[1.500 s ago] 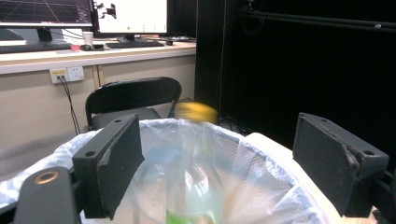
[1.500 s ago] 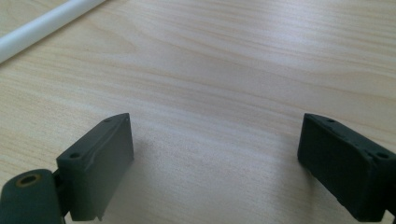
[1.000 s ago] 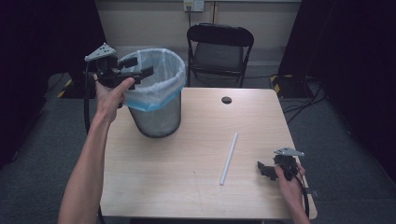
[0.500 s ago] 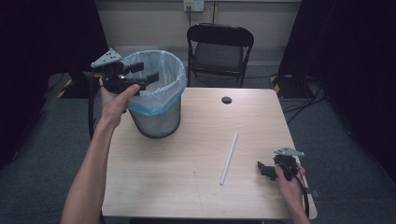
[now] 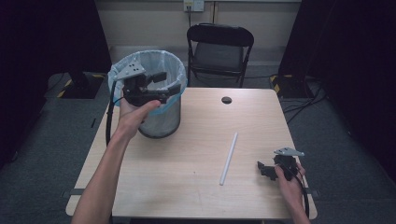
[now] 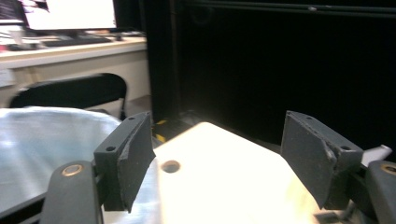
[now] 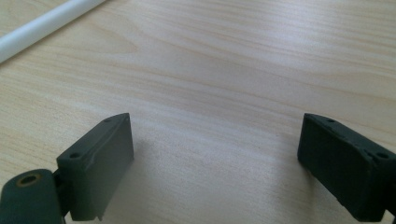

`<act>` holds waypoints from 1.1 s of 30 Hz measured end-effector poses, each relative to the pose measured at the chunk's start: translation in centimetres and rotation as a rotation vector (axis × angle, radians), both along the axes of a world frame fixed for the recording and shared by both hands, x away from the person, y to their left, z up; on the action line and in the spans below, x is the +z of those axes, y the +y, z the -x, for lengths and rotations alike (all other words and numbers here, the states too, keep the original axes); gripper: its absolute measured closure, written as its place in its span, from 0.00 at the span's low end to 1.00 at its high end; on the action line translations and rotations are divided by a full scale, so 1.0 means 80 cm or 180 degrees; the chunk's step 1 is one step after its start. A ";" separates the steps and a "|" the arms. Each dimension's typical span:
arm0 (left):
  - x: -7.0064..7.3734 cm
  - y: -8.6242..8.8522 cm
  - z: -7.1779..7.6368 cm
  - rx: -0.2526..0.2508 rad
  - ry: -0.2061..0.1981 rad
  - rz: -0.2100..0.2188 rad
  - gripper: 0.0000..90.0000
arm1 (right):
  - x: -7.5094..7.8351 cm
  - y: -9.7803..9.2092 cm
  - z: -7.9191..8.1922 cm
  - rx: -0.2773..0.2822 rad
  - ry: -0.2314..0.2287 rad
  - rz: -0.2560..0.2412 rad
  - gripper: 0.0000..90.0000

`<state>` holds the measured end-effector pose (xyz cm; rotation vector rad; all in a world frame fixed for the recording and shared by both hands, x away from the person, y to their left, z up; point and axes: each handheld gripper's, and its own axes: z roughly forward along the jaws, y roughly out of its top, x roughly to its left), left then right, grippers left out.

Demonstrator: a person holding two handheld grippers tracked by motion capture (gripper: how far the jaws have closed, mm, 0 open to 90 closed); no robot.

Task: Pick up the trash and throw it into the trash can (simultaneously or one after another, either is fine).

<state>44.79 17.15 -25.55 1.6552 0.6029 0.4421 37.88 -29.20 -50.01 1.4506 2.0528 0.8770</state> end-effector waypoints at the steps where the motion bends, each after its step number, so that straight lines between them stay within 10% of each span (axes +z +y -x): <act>1: -0.003 -0.005 0.001 -0.0014 -0.0001 -0.0035 0.27 | 0.000 0.000 0.000 0.0001 -0.0003 0.0002 0.11; 33: -0.140 -0.109 0.046 -0.0542 0.0500 -0.0404 0.25 | 0.000 0.000 0.000 0.0001 -0.0001 -0.0001 0.11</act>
